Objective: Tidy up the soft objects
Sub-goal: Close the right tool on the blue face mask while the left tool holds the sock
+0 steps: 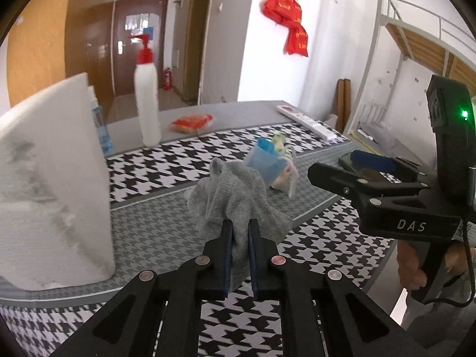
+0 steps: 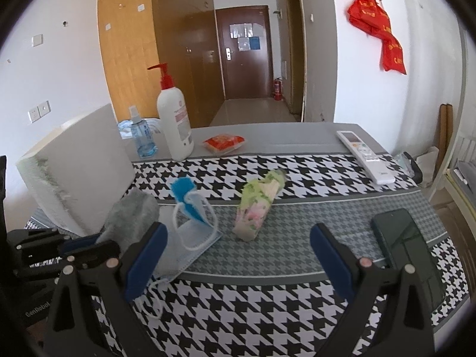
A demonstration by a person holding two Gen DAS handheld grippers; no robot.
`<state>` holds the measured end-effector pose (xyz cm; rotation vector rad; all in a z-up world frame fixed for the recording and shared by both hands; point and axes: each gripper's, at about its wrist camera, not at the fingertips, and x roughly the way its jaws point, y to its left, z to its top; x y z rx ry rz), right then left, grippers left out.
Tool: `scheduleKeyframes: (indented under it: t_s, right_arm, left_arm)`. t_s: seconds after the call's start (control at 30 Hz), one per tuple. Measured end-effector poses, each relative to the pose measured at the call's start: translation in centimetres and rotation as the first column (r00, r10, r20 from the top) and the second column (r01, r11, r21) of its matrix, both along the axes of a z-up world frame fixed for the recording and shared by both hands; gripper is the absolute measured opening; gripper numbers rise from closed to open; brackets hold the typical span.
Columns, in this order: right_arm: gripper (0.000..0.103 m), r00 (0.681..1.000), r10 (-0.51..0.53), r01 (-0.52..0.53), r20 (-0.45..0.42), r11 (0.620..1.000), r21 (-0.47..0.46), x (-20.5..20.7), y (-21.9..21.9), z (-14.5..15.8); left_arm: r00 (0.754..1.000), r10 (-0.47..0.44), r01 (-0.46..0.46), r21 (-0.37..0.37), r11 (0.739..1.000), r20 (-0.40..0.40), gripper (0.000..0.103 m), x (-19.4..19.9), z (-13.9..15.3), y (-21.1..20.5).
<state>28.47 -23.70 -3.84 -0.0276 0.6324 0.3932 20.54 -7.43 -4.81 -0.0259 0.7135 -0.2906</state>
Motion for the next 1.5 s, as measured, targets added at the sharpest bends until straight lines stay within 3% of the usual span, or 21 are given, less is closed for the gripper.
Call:
scheduleKeyframes:
  t_s: [0.87, 1.5]
  right_arm:
    - [0.098, 0.994, 0.107, -0.107, -0.002, 0.994, -0.039, 1.1, 5.2, -0.1]
    - [0.06, 0.989, 0.122, -0.126, -0.085, 0.991, -0.053, 2.9, 6.2, -1.8]
  left_arm:
    - [0.99, 0.139, -0.139, 0.007, 0.99, 0.032, 0.011, -2.2, 0.5, 4.9]
    - [0.991, 0.131, -0.131, 0.004, 0.991, 0.038, 0.011, -2.6, 0.6, 5.0]
